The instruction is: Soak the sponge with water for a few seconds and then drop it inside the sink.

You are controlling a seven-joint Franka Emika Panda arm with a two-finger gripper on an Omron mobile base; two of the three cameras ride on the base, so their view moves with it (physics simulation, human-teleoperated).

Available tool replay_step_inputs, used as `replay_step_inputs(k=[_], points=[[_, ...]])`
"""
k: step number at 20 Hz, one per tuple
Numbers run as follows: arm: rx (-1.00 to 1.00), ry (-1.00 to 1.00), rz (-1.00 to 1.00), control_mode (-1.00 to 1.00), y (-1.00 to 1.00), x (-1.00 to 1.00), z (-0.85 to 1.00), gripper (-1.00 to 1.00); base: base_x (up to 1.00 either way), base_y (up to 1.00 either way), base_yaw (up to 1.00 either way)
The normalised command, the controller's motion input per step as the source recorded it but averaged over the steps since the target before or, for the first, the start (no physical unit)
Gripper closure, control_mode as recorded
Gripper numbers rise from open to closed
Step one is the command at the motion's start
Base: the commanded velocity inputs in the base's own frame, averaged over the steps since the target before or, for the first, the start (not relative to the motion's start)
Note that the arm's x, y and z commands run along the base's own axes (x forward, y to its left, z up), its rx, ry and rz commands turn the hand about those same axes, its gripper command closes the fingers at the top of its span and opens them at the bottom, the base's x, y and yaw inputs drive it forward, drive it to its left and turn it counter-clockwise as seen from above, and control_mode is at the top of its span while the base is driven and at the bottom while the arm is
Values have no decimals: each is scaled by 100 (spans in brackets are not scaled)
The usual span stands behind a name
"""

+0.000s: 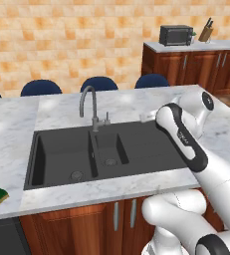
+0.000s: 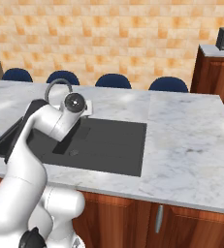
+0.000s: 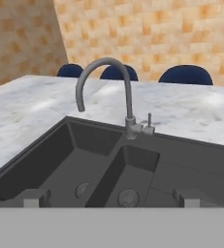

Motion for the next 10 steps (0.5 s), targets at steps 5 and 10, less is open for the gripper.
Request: replay_step_inputs(k=[5, 10], points=[[0, -9, 5, -100, 0, 13, -22, -100, 0, 0, 0], [2, -15, 5, -100, 0, 0, -21, -100, 0, 0, 0]])
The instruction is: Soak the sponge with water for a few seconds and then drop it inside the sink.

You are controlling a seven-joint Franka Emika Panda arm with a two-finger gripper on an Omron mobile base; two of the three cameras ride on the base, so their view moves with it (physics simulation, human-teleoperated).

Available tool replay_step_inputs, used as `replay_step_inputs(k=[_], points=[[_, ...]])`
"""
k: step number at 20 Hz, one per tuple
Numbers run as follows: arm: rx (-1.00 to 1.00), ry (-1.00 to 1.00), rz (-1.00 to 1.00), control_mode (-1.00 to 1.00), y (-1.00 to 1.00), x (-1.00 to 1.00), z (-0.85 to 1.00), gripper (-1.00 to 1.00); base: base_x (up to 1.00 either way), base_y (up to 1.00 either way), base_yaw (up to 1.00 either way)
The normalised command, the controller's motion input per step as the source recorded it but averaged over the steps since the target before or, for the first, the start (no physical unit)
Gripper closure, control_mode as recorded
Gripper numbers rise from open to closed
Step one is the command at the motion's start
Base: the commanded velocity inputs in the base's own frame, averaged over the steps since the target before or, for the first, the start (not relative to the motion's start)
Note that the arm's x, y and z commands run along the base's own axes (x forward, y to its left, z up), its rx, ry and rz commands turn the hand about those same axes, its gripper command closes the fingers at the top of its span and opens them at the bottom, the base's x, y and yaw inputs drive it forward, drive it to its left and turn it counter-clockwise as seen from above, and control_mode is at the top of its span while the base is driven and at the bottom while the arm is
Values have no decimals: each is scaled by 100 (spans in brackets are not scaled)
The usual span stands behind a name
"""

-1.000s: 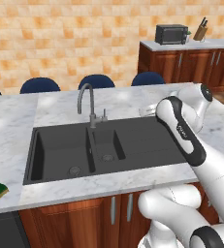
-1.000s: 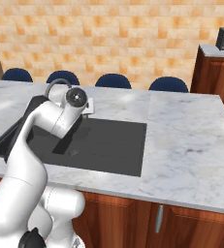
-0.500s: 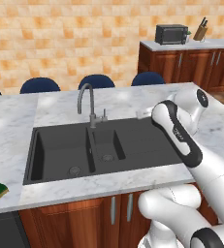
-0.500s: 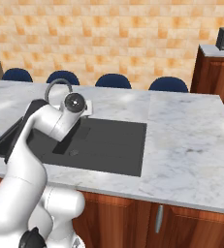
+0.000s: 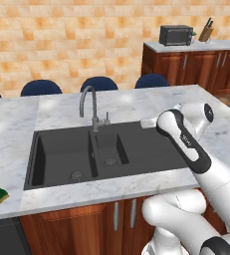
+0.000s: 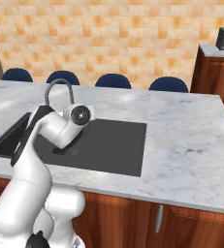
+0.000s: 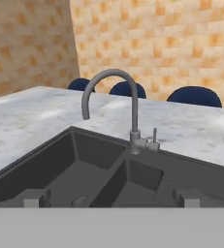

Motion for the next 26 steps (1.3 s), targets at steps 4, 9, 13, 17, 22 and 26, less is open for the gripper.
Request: replay_step_inputs(k=[4, 9, 13, 17, 22, 26], points=[[3, -17, 5, -100, 2, 0, -17, -100, 0, 0, 0], [1, -16, 3, -100, 8, 0, -7, -100, 0, 0, 0], [0, -13, 0, -100, 2, 0, 0, -100, 0, 0, 0], [0, -2, 0, -100, 0, 15, 0, -100, 0, 0, 0], [0, 0, 0, -100, 0, 25, 0, -100, 0, 0, 0], [0, 0, 0, -100, 0, 29, 0, -100, 0, 0, 0]])
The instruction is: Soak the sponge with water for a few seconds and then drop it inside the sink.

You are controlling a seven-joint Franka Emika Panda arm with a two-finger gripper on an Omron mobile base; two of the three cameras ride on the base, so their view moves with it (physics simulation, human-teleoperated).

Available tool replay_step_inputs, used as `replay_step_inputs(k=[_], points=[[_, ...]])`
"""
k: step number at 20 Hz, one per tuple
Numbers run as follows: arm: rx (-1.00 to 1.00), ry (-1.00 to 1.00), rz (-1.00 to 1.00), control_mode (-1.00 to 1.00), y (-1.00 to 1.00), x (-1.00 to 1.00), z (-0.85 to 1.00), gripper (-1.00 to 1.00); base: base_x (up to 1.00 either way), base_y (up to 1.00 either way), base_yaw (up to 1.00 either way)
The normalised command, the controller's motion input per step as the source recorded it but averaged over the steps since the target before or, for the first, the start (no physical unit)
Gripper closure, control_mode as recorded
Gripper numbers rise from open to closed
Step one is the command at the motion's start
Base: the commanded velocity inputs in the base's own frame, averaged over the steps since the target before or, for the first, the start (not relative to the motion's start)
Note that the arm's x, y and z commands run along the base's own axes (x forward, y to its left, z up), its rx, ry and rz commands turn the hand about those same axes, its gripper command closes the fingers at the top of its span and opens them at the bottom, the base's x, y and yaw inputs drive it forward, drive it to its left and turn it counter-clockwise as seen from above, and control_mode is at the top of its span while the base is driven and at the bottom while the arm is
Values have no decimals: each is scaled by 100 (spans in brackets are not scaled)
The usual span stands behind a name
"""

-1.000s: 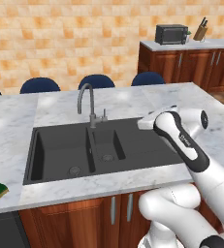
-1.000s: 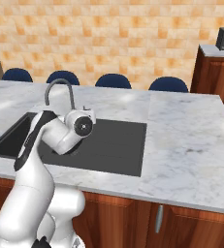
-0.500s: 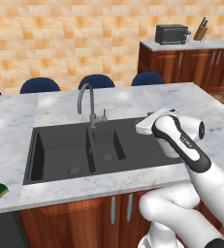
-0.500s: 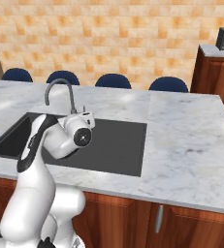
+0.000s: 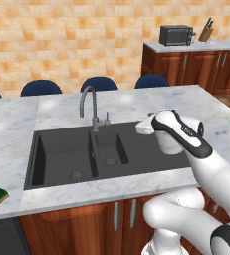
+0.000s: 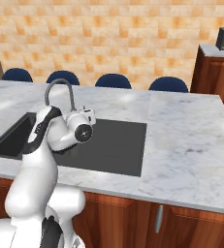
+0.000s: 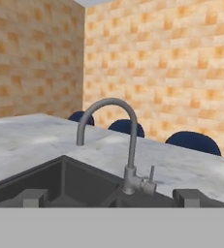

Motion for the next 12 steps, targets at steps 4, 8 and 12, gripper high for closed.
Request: replay_step_inputs(k=[4, 8, 12], points=[[0, 0, 0, -100, 0, 38, 0, -100, 0, 0, 0], [0, 0, 0, -100, 3, 28, -2, -100, 0, 0, 0], [0, 0, 0, -100, 18, 23, -24, -100, 0, 0, 0]])
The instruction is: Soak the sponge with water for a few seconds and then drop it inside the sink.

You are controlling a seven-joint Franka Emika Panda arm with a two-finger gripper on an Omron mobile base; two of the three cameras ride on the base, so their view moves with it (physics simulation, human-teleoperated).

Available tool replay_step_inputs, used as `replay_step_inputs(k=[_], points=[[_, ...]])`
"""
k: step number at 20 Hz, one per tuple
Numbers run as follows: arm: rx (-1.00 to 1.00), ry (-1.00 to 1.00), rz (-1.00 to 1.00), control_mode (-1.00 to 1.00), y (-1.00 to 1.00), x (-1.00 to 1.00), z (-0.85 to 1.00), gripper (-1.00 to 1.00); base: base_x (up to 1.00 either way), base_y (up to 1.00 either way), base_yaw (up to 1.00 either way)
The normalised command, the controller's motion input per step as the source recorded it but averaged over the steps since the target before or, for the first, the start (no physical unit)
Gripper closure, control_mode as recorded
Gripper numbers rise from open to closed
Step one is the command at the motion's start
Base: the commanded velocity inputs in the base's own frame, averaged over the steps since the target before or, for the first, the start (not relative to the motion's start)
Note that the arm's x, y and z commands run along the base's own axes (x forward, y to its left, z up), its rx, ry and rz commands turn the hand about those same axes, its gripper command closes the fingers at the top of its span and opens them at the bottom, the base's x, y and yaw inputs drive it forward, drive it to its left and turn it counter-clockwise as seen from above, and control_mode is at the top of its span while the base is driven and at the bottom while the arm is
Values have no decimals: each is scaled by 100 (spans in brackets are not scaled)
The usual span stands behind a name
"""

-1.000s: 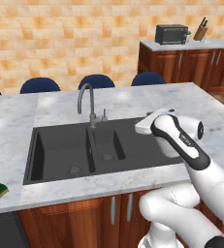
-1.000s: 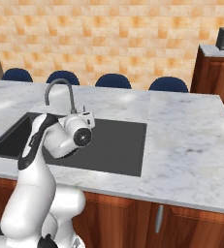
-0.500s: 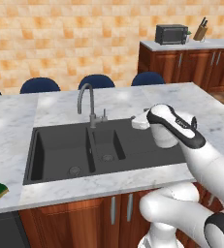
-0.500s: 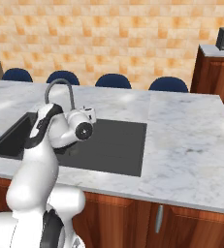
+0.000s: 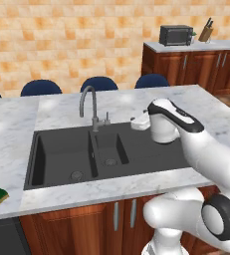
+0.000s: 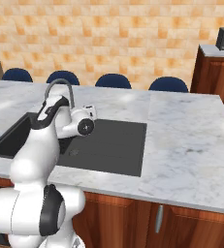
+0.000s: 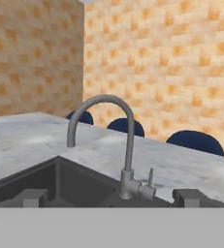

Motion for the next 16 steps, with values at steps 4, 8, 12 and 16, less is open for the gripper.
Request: replay_step_inputs(k=[4, 8, 12, 16], points=[[1, 0, 0, -100, 19, 10, -33, -100, 0, 0, 0], [1, -1, 0, -100, 15, 7, -29, -100, 0, 0, 0], [2, -1, 0, -100, 8, 7, -27, -100, 0, 0, 0], [1, 0, 0, -100, 3, 17, -16, -100, 0, 0, 0]])
